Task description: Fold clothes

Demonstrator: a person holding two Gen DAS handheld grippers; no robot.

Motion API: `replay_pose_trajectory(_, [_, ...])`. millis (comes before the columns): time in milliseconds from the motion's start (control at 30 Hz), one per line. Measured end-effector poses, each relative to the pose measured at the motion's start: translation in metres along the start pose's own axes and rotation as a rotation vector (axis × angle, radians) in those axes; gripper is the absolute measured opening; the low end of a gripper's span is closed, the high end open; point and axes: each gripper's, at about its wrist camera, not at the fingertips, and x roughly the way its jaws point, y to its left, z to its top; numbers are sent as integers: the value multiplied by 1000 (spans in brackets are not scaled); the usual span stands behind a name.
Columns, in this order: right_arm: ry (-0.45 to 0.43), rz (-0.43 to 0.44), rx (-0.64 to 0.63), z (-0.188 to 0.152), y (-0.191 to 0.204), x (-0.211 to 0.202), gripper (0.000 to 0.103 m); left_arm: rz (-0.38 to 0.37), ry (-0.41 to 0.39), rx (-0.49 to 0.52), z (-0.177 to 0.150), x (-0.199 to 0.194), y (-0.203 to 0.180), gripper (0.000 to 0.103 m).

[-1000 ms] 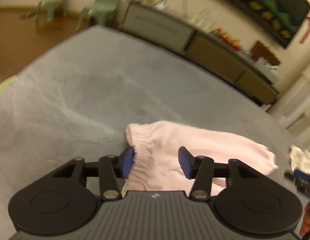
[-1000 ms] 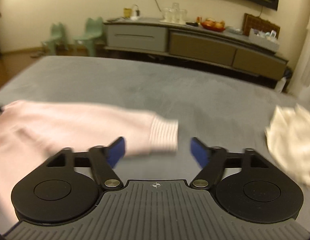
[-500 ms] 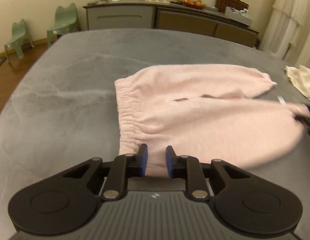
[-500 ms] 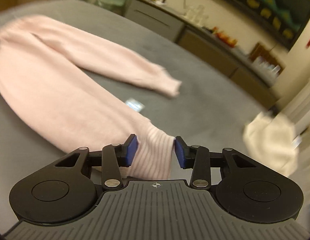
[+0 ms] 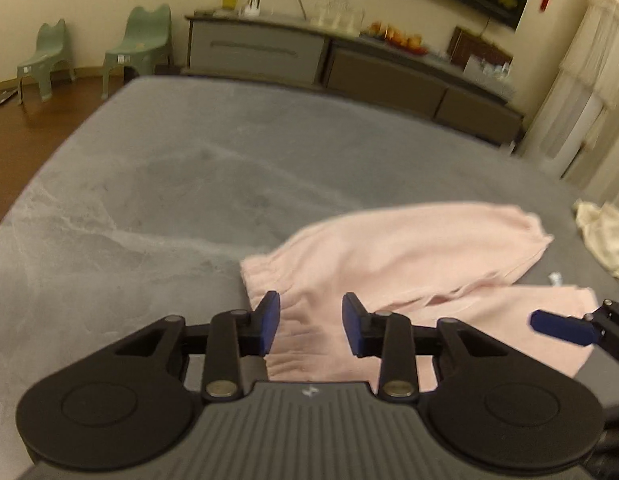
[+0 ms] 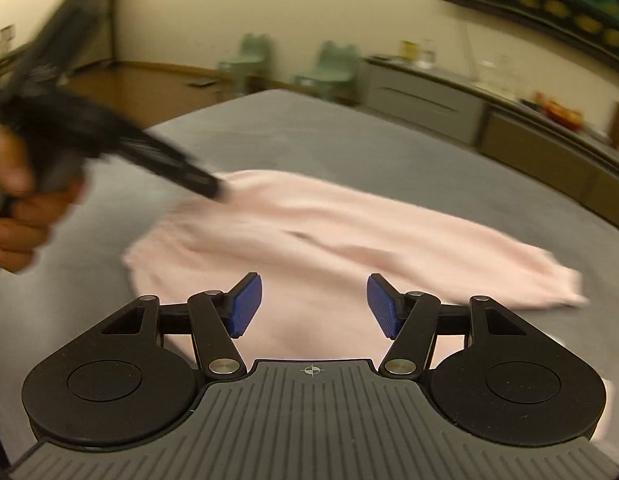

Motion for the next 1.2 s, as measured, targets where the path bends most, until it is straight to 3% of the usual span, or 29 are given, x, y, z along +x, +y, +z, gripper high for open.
replay_pose_trajectory(67, [36, 30, -29, -7, 18, 22, 51, 68, 11, 20, -1, 6, -1, 33])
replay_pose_trajectory(100, [8, 40, -31, -14, 19, 19, 49, 105, 15, 29, -1, 8, -2, 35])
replay_pose_trajectory(167, [29, 76, -39, -19, 15, 12, 48, 162, 18, 42, -2, 9, -3, 39])
replay_pose_trajectory(233, [49, 108, -48, -24, 11, 4, 49, 174, 12, 45, -3, 3, -5, 35])
replay_pose_trajectory(300, [32, 63, -36, -24, -4, -12, 51, 138, -34, 75, -7, -17, -14, 34])
replay_pose_trajectory(367, [-38, 29, 51, -29, -38, -39, 62, 69, -94, 125, -16, -42, -24, 34])
replay_pose_trajectory(467, [-58, -121, 182, -47, -97, -60, 64, 0, -82, 201, -33, -48, -37, 35])
replay_pose_trajectory(533, [-5, -202, 264, -63, -133, -58, 62, 0, -24, 259, -44, -35, -45, 35])
replay_pose_trajectory(633, [75, -181, 261, -84, -156, -46, 61, 6, 2, 268, -47, -32, -46, 35])
replay_pose_trajectory(800, [6, -193, 295, -77, -173, -63, 66, 19, 25, 259, -49, -31, -43, 35])
replay_pose_trajectory(867, [104, -182, 265, -74, -181, -49, 69, 20, 34, 250, -48, -30, -39, 34])
replay_pose_trajectory(967, [53, -172, 230, -46, -198, -50, 64, 9, -7, 194, -33, -36, -24, 34])
replay_pose_trajectory(1067, [3, -162, 195, -17, -215, -51, 78, 61, -79, 120, -6, -42, -5, 54])
replay_pose_trajectory(1100, [-10, -157, 184, -8, -221, -49, 83, 81, -82, 99, 3, -35, 0, 57])
replay_pose_trajectory(1200, [42, -125, 164, 11, -241, -8, 84, 103, -50, 71, 22, -9, 8, 57])
